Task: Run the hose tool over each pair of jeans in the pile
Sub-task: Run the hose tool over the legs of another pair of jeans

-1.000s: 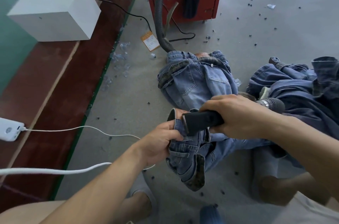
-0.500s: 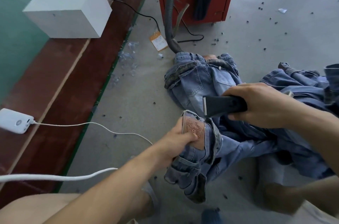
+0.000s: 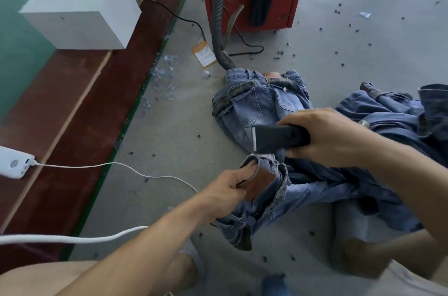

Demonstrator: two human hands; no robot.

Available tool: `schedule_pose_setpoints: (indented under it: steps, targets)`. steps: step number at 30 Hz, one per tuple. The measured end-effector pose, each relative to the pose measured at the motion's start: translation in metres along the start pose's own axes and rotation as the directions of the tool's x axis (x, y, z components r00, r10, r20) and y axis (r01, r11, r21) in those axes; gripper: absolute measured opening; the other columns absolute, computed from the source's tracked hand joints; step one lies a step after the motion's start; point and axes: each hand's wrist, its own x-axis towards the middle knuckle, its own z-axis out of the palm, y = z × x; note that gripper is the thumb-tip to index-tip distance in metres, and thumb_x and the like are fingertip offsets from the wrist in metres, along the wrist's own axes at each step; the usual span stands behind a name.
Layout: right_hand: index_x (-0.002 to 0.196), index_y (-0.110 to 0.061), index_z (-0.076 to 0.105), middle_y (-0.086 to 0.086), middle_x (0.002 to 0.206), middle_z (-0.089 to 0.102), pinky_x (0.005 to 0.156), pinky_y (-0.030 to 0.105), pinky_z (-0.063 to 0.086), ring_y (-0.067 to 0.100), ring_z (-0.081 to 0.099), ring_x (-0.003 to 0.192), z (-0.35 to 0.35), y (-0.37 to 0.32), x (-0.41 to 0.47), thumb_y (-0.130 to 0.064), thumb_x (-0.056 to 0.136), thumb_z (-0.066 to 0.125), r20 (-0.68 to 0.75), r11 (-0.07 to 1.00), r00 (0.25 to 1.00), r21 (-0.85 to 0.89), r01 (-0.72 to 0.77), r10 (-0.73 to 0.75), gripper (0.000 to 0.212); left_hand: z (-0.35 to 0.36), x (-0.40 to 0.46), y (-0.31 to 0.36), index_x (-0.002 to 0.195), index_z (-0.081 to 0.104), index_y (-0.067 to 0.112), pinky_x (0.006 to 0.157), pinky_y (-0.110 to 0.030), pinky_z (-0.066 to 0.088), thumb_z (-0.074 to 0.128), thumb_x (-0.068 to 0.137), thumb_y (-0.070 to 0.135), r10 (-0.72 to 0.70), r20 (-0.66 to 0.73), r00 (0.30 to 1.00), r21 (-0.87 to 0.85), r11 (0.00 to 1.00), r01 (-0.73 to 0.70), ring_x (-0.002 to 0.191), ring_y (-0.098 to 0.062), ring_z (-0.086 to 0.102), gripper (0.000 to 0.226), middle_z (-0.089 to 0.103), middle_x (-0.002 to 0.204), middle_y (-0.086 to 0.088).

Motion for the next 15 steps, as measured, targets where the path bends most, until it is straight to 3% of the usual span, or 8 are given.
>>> schedule_pose_setpoints:
  steps: [3, 6, 8, 11, 13, 15]
  targets:
    - [0.105, -0.042, 0.067, -0.017, 0.084, 0.068, 0.070, 0.029, 0.047, -0.002, 0.059, 0.081, -0.022, 0.011, -0.002, -0.035, 0.077, 0.085, 0.063, 0.996, 0.994, -0.044, -0.084, 0.087, 0.034, 0.001, 0.001, 0.003, 0.145, 0.058, 0.020, 0.126, -0.023, 0.012, 0.029, 0.080, -0.030, 0.066, 0.031, 0.997, 0.122, 0.990, -0.069, 0.153, -0.002, 0.022, 0.087, 0.037, 0.163, 0.008]
    - [0.104, -0.041, 0.067, -0.015, 0.086, 0.069, 0.079, 0.035, 0.052, 0.008, 0.062, 0.084, -0.024, 0.013, -0.008, -0.035, 0.075, 0.086, 0.179, 0.984, 0.974, -0.138, -0.115, 0.139, 0.035, 0.000, 0.002, 0.005, 0.145, 0.057, 0.011, 0.123, -0.016, 0.010, 0.028, 0.081, -0.030, 0.137, 0.026, 0.990, 0.185, 0.973, -0.140, 0.152, 0.002, 0.018, 0.081, 0.031, 0.165, 0.008]
    - [0.105, -0.041, 0.066, -0.017, 0.092, 0.070, 0.082, 0.034, 0.051, 0.007, 0.062, 0.088, -0.012, 0.001, -0.009, -0.035, 0.076, 0.085, 0.221, 0.993, 0.972, -0.107, -0.054, 0.077, 0.036, 0.002, 0.003, 0.005, 0.143, 0.059, 0.008, 0.126, -0.023, 0.012, 0.029, 0.082, -0.030, 0.167, 0.031, 0.985, 0.204, 0.964, -0.170, 0.153, -0.003, 0.023, 0.078, 0.035, 0.164, 0.006]
    - [0.109, -0.038, 0.066, -0.016, 0.095, 0.069, 0.080, 0.033, 0.049, 0.007, 0.060, 0.087, 0.003, -0.009, -0.006, -0.033, 0.077, 0.084, 0.156, 0.999, 0.987, -0.028, 0.044, -0.039, 0.037, 0.002, 0.003, 0.005, 0.135, 0.067, 0.010, 0.118, -0.020, 0.035, 0.029, 0.076, -0.032, 0.177, 0.083, 0.981, 0.105, 0.977, -0.185, 0.138, -0.001, 0.049, 0.081, 0.059, 0.145, 0.013]
    - [0.108, -0.037, 0.066, -0.015, 0.092, 0.069, 0.076, 0.035, 0.048, 0.009, 0.060, 0.085, -0.003, 0.001, -0.003, -0.033, 0.077, 0.084, 0.066, 1.000, 0.998, -0.021, -0.003, 0.005, 0.036, -0.003, 0.004, 0.003, 0.124, 0.073, 0.024, 0.104, -0.016, 0.047, 0.034, 0.072, -0.030, 0.110, 0.048, 0.993, -0.071, 0.992, -0.106, 0.124, 0.000, 0.061, 0.085, 0.070, 0.127, 0.016]
    - [0.106, -0.038, 0.064, -0.014, 0.089, 0.067, 0.076, 0.037, 0.049, 0.014, 0.060, 0.085, -0.015, 0.018, -0.003, -0.032, 0.077, 0.083, 0.040, 0.994, 0.995, -0.058, -0.092, 0.095, 0.035, -0.012, 0.006, -0.003, 0.108, 0.079, 0.023, 0.088, -0.024, 0.056, 0.041, 0.068, -0.024, -0.042, -0.031, 0.999, -0.319, 0.947, 0.030, 0.112, -0.017, 0.069, 0.073, 0.077, 0.113, 0.001]
